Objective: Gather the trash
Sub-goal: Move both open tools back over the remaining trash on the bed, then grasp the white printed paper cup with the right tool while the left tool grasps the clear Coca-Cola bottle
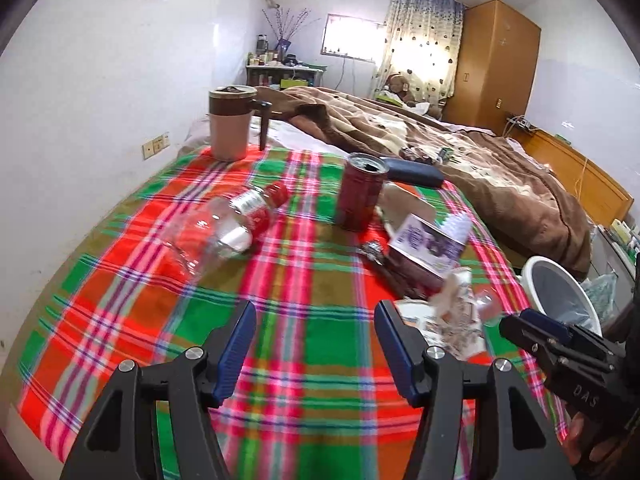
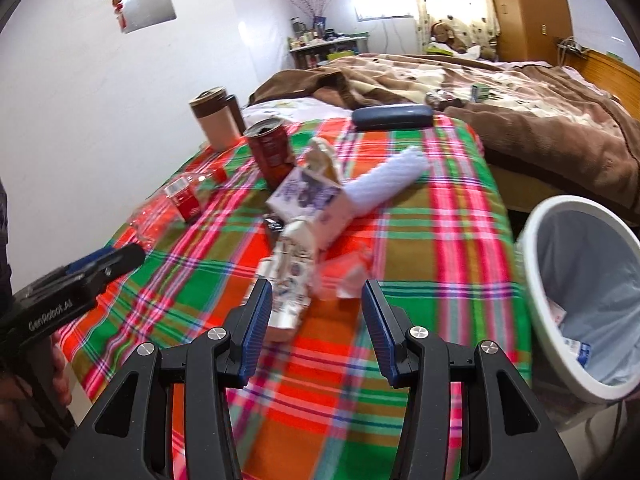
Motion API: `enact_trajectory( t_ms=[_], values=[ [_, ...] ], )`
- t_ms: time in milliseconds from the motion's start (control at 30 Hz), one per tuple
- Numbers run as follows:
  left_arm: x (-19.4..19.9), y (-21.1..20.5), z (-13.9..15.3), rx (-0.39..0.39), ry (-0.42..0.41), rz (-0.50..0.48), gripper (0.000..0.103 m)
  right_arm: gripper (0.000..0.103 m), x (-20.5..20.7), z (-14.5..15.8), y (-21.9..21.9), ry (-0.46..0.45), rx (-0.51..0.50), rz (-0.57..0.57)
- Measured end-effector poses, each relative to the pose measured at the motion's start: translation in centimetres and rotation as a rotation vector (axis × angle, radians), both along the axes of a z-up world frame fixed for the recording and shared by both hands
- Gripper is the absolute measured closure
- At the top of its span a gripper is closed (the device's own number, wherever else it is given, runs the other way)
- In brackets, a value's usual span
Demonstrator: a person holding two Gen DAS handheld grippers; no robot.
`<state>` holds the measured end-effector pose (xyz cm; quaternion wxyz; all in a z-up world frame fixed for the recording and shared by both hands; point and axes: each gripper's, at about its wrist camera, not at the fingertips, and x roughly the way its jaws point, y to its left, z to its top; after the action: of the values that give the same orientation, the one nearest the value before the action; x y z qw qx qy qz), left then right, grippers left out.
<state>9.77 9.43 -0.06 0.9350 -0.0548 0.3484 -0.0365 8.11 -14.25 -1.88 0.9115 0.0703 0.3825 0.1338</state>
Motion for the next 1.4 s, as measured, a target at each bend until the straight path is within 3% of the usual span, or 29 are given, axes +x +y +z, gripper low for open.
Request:
enact_trajectory(
  t_ms=[367,500,600,733,933,1233,1400],
  values=[
    [3.9,3.7,0.1,0.062,0.019,0.043,0.038,0.055,1.7,-1.5,2.5,0.036,-0.059,0.003],
    [5.9,4.9,0.0,0.093,0.036,0.065,0.038,0.075,2.1,-1.7,2.6,0.039,-0.067,-0.013],
    [7.1,5.2,0.0,0.109,0.046,0.054,0.038,0.083,2.5,-2.1,2.7,0.057,-0.066,-0.012],
    [9.1,5.3,-0.5,0.167,0.067,0.040,0.038,0.084,2.5,-2.1,2.6,0.052,-0.053,-0.018],
    [11.4,5.5,-1.3,0.193,0.093,-0.003,0.038,0.084,2.7,-2.1,2.6,0.056,-0.039,-0.019],
    [14.3,5.1,-2.3,0.131,0.176,-0.113,0.035,0.084,2.8,-2.1,2.5,0.059,-0.041,-0.014],
    [15.0,4.1,-3.9,0.154,0.225,-0.117,0.035,0.084,2.8,-2.2,2.5,0.058,-0.032,-0.008]
  ],
)
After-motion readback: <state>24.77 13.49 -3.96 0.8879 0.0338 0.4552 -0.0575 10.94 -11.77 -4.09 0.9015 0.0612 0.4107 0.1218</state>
